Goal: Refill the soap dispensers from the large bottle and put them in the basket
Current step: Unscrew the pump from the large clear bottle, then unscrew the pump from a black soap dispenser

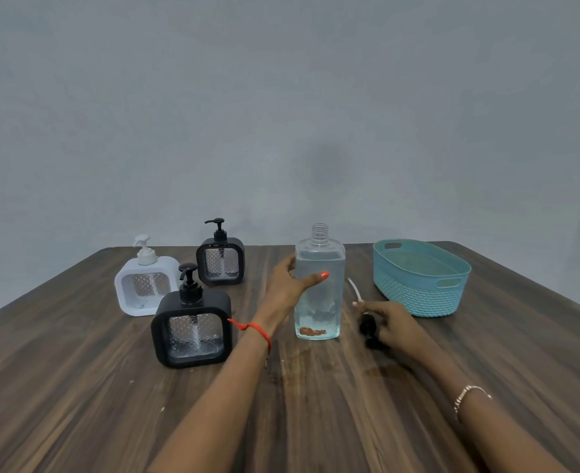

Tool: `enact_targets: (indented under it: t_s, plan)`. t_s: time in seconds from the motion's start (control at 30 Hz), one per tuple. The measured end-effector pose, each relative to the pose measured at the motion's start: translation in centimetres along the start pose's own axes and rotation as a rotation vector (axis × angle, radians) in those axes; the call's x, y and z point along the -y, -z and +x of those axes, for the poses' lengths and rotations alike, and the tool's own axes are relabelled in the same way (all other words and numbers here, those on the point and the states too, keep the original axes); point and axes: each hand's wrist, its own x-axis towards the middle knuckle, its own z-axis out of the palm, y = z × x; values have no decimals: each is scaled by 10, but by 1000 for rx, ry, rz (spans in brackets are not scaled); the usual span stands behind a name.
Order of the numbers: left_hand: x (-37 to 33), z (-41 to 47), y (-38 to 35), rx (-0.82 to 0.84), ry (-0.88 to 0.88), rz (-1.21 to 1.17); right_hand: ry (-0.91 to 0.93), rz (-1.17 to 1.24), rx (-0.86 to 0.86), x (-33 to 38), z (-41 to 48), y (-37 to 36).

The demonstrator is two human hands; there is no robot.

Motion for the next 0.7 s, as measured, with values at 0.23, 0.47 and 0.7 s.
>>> enact_targets:
  t_s: [0.23, 0.47, 0.7]
  plan:
    - [-23, -19, 10, -89, -64, 272, 148, 296, -691, 97, 7, 8]
    - [-70, -79, 75, -392, -594, 452, 190, 670, -393, 211, 26, -35]
    - [-42, -103, 166, -447, -307, 453, 64, 427, 150, 236, 55, -104]
